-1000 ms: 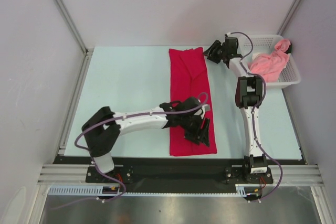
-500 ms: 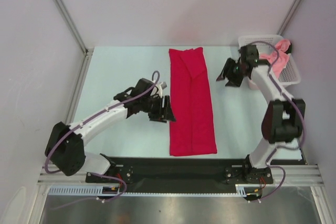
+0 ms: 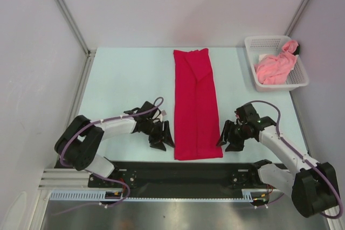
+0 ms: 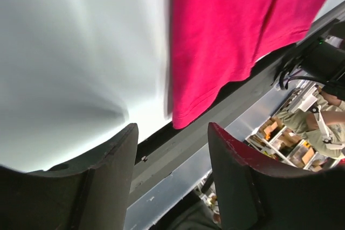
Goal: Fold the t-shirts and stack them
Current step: Fold the tshirt
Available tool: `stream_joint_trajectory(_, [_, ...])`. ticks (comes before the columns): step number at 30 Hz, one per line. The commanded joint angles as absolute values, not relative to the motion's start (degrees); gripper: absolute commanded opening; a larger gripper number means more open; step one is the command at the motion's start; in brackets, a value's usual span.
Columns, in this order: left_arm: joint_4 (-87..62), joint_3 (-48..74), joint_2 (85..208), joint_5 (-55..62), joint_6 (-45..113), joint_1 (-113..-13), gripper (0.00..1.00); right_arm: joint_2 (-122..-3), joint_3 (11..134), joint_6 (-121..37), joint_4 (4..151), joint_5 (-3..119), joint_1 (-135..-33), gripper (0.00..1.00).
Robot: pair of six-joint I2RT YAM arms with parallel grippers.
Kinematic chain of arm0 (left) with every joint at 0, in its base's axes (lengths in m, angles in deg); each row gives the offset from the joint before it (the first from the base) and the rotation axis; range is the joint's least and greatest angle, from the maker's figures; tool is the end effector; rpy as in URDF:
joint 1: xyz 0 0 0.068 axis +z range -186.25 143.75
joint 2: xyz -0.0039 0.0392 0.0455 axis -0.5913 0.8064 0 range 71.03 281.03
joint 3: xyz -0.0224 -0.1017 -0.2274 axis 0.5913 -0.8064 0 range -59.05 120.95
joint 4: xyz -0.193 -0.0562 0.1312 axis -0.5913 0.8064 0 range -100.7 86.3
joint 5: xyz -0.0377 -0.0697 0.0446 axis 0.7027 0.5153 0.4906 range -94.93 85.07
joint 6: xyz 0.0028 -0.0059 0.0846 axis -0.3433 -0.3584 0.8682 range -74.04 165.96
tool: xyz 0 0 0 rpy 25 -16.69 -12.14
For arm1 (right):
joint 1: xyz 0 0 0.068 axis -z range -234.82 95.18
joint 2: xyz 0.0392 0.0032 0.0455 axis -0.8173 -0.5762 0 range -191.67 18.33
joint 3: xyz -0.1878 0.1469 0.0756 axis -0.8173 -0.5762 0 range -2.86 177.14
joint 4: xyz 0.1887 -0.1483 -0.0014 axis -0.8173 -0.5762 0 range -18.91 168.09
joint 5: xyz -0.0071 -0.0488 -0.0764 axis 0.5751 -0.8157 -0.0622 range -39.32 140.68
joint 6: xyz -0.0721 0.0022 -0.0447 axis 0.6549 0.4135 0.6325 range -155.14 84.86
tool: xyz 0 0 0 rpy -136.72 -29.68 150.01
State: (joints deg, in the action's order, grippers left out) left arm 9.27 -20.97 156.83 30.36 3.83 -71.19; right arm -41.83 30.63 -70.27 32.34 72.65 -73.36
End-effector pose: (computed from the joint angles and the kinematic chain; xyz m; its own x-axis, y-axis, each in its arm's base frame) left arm 0.1782 -0.1771 0.1047 -0.9966 0.0283 0.0770 -0.0287 0.7584 -0.6511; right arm 0.1512 0.0801 0.1395 -0.9705 0.2373 -0.0416 0.1914 0.8641 0.4655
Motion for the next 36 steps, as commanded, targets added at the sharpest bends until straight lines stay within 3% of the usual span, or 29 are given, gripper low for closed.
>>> stream_joint_trajectory(1, [5.03,-21.87,155.40,32.25,0.43,-73.16,0.59,-38.71,28.70,-73.01,33.35,71.33,-73.54,0.57])
stream_joint_trajectory(5, [5.74,-23.19,155.67,30.05,-2.11,-75.36,0.46,-38.97,24.83,-75.56,36.52,72.66,-73.45,0.52])
stream_joint_trajectory(17, [2.22,-22.31,162.87,30.67,-1.77,-78.17,0.53,-37.83,20.52,-75.13,40.38,68.70,-73.01,0.47])
stream_joint_trajectory(25, [-2.78,-24.86,164.89,31.89,-3.08,-79.40,0.41,-39.50,20.43,-74.42,41.79,69.75,-72.57,0.44])
stream_joint_trajectory(32, [-5.60,-27.15,164.28,31.46,-4.84,-79.49,0.27,-40.82,19.64,-74.69,43.11,71.24,-72.83,0.36])
stream_joint_trajectory(34, [-5.16,-26.62,163.49,30.76,-4.49,-79.58,0.21,-40.38,19.29,-74.95,44.33,72.03,-73.01,0.32])
stream_joint_trajectory(36, [-4.81,-26.01,163.05,30.40,-3.97,-79.49,0.12,-40.12,18.67,-75.48,45.31,73.52,-73.01,0.18])
